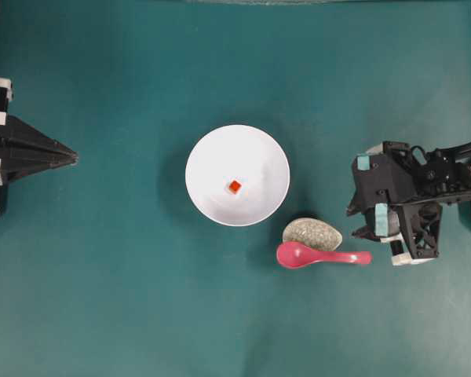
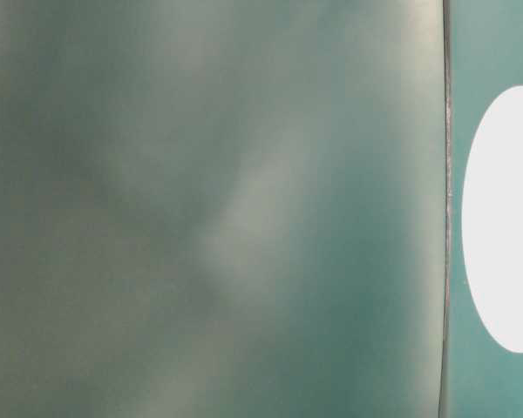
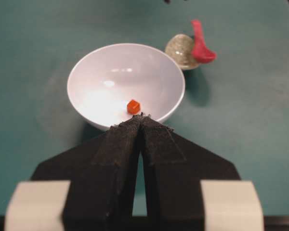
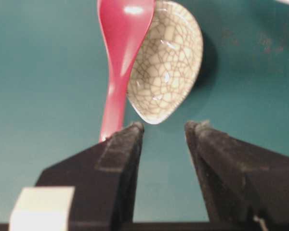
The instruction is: Grip the spoon and scoop the red block from the bowl with right arm.
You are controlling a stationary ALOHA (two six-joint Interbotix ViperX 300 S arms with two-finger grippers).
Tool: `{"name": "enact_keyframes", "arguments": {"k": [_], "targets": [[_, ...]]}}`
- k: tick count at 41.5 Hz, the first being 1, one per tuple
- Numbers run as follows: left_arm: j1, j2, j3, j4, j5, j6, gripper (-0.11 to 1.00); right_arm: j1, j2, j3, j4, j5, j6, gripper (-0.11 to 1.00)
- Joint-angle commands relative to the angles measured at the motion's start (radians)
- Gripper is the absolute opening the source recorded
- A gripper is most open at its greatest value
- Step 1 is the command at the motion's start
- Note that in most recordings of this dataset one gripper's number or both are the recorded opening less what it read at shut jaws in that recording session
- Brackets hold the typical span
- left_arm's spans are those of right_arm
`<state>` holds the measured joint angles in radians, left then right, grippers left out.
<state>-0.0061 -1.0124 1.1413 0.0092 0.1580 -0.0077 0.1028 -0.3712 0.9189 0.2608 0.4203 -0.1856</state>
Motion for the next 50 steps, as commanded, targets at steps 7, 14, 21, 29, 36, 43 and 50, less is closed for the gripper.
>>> {"name": "enact_keyframes", "arguments": {"k": [7,14,21,29,36,43,50], "targets": [[0.000,0.005,-0.025,0.002,-0.011,-0.002,0.00,0.055,-0.058,0.066,0.020,-0.198,0.020,0.48],[-0.002,0.005,-0.026,0.002,-0.011,-0.014,0.00,0.080,-0.092,0.164,0.072,-0.387,0.074,0.48],[-0.002,0.005,-0.025,0.000,-0.006,-0.034,0.00,0.115,-0.100,0.230,0.080,-0.534,0.129,0.48],[0.000,0.006,-0.025,0.002,-0.005,-0.048,0.00,0.140,-0.080,0.273,0.080,-0.649,0.166,0.48],[0.000,0.006,-0.023,0.002,-0.003,-0.055,0.00,0.164,-0.041,0.327,0.080,-0.784,0.166,0.48],[0.000,0.012,-0.021,0.002,-0.003,-0.054,0.00,0.209,0.018,0.376,0.080,-0.911,0.166,0.49],[0.000,0.021,-0.018,0.002,-0.003,-0.054,0.00,0.250,0.114,0.400,0.080,-1.011,0.166,0.49]]}}
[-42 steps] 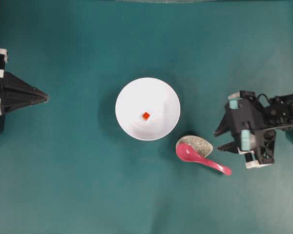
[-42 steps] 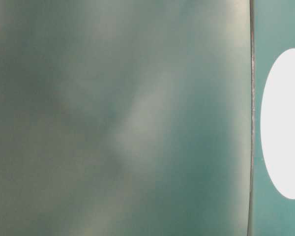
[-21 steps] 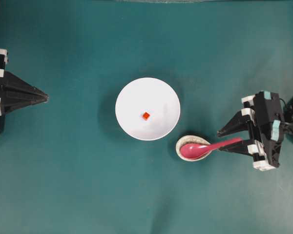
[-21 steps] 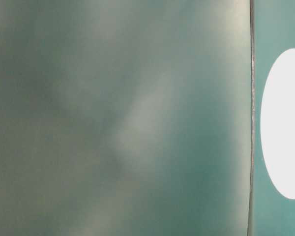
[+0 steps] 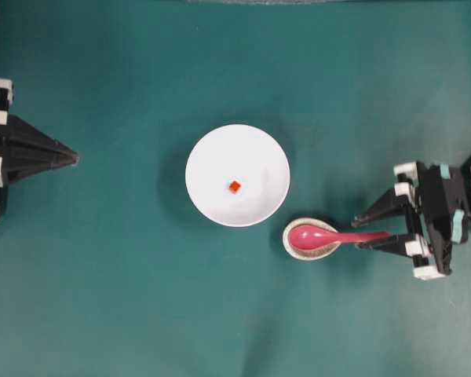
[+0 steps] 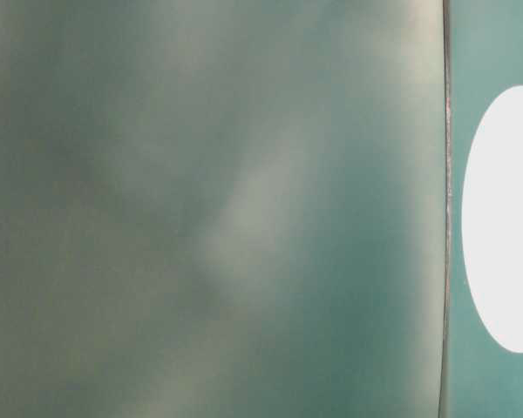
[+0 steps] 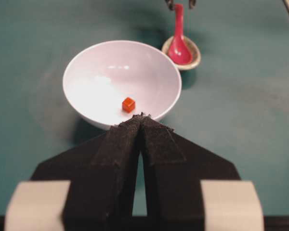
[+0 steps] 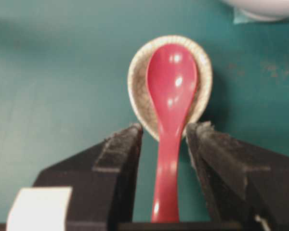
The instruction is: Grip the spoon and scoop the red block from the bowl with right arm.
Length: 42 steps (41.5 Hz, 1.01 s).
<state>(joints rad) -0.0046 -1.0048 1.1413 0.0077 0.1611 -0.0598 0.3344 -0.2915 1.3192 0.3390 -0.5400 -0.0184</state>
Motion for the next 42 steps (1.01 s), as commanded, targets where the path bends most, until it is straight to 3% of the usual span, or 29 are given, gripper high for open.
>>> {"name": "enact_keyframes", "arguments": {"k": [1,14,42], "targets": [[-0.002,0.015,-0.018,0.002,-0.006,-0.002,0.00,0.020,0.046,0.002,0.002,-0.063,-0.002,0.49],[-0.002,0.040,-0.015,0.003,-0.006,-0.003,0.00,0.031,0.198,0.003,0.003,-0.233,-0.002,0.49],[-0.002,0.037,-0.015,0.003,-0.006,-0.003,0.00,0.035,0.267,0.029,0.017,-0.314,-0.003,0.49]]}}
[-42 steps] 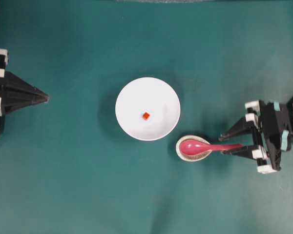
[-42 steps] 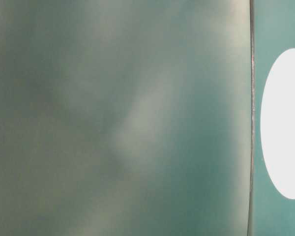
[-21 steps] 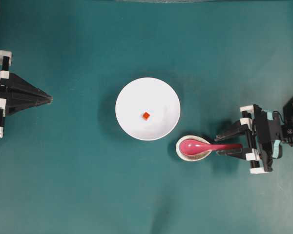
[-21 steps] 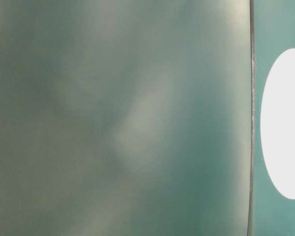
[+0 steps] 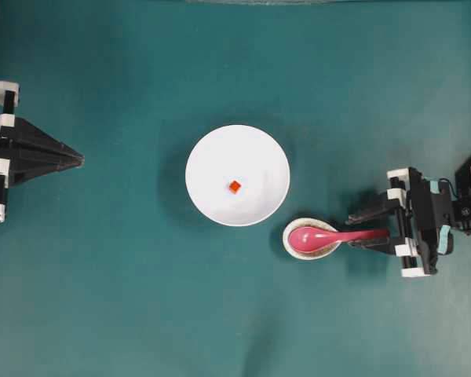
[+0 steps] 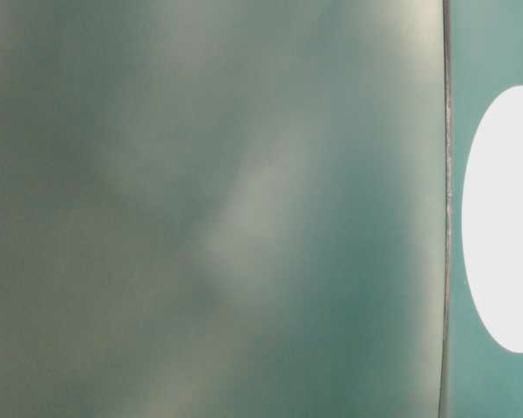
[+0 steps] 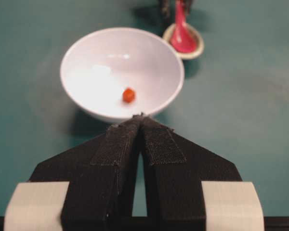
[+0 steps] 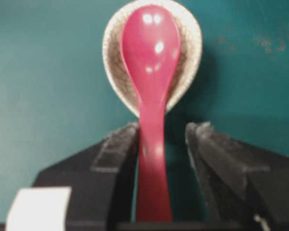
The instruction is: Grip the spoon and scoop the red block from the bowl with right arm.
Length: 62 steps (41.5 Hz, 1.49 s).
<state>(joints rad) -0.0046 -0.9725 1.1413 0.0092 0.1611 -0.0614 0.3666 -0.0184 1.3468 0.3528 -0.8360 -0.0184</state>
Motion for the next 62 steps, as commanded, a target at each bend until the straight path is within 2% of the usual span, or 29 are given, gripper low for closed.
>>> {"name": "enact_keyframes", "arguments": {"k": [1,11,25,33,62], "targets": [[-0.003,0.005,-0.015,0.002,-0.006,0.000,0.00,0.003,-0.006,0.005,0.003,-0.026,-0.003,0.49],[-0.002,0.005,-0.015,0.000,-0.006,-0.002,0.00,0.014,0.002,0.026,-0.003,-0.077,-0.006,0.48],[-0.003,0.009,-0.015,0.002,-0.006,0.000,0.00,0.043,0.032,0.005,-0.015,-0.078,-0.009,0.48],[-0.002,0.009,-0.015,0.000,-0.006,-0.002,0.00,0.043,0.038,0.002,-0.014,-0.117,-0.011,0.48],[-0.003,0.009,-0.015,0.000,-0.006,-0.002,0.00,0.043,0.060,-0.006,-0.014,-0.118,-0.011,0.47]]}}
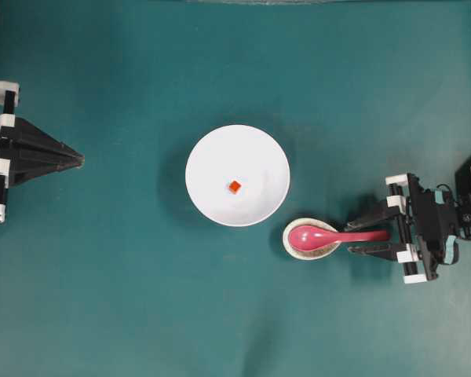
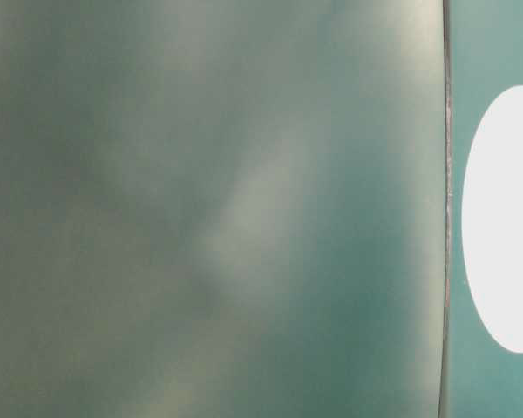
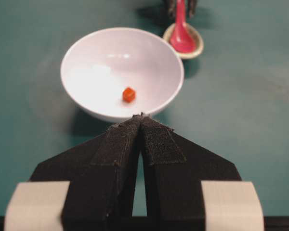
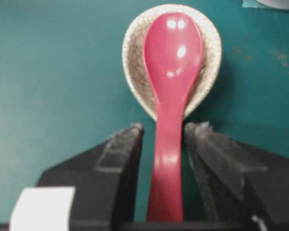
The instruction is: Grip the spoon and scoop the red block from the bowl with right arm.
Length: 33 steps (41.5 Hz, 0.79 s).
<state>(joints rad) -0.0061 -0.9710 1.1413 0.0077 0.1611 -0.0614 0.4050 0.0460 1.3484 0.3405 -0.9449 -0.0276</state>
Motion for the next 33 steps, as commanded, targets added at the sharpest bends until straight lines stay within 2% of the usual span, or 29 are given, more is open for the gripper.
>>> {"name": "enact_keyframes", "arguments": {"k": [1,17,33], "targets": [[0.000,0.008,-0.015,0.003,-0.006,-0.002,0.00,0.005,-0.005,-0.008,0.000,-0.011,-0.002,0.47],[0.000,0.008,-0.015,0.003,-0.006,0.000,0.00,0.005,-0.005,-0.006,0.002,-0.011,-0.002,0.36],[0.000,0.009,-0.015,0.003,-0.006,0.000,0.00,0.005,-0.005,-0.006,0.008,-0.021,-0.002,0.36]]}}
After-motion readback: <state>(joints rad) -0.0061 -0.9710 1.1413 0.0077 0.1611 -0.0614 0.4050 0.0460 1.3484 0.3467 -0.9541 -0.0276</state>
